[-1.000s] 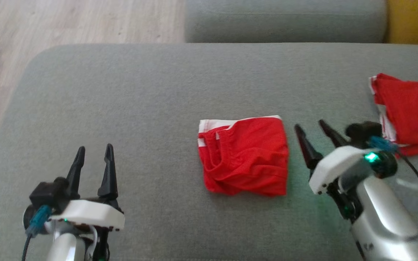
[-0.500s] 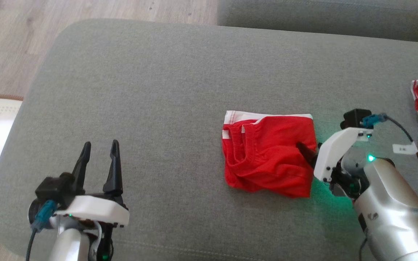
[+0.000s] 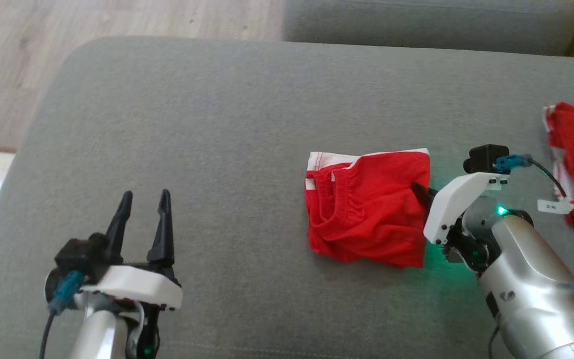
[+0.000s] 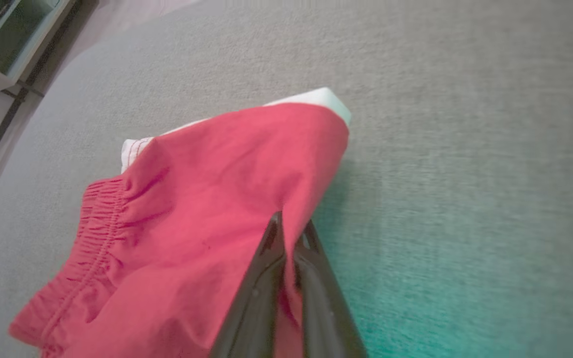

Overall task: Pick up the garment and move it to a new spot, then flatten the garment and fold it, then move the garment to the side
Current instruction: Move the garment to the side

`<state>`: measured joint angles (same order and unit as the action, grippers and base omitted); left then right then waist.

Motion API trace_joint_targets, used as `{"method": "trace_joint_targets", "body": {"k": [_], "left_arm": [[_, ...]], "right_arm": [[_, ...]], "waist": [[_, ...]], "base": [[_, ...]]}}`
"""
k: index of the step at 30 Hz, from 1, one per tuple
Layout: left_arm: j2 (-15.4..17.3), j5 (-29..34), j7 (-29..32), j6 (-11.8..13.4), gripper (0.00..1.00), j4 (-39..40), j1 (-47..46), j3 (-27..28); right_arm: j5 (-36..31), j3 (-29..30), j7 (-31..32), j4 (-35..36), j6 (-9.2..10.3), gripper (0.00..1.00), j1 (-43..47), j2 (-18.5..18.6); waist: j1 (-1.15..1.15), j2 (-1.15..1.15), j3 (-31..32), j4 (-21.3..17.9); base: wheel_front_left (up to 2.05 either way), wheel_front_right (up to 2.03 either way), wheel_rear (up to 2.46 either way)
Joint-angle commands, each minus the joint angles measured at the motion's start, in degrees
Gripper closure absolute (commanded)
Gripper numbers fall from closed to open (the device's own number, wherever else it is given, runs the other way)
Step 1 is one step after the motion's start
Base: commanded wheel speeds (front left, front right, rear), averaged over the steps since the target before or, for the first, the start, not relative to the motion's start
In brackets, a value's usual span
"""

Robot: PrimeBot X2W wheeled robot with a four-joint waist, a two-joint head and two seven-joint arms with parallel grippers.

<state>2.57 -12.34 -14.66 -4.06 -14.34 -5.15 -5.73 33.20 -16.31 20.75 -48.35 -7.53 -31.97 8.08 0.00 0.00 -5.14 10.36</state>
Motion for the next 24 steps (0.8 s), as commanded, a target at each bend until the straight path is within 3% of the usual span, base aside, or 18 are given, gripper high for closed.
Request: {"method": "trace_joint_targets", "body": {"k": [1,16,24], "left_arm": [[0.3,0.3,-0.3,-0.5,0.0,2.0,-2.6,0.9],[0.3,-0.1,-0.3,-1.3,0.0,1.5,-5.0,-5.9],[0.3,-0.4,-0.3,-1.3,0.0,0.8,-6.5,-8.8]], "right_arm": [[0.3,-1.2,-1.0,1.9,0.04,1.0,-1.9,0.9],[2.2,-4.2,-1.9,7.9,0.04,1.0,-1.1,4.3],[2.7,-3.8,-1.9,10.2,0.04,1.0,-0.6,4.4]], "waist": [[0.0,0.0,1.1,-2.3],[0.0,0.0,1.1,-19.0],[0.0,0.0,-0.1,-23.0]], "base": [[0.0,0.0,0.0],[0.0,0.0,0.0],[0.0,0.0,0.0]]}}
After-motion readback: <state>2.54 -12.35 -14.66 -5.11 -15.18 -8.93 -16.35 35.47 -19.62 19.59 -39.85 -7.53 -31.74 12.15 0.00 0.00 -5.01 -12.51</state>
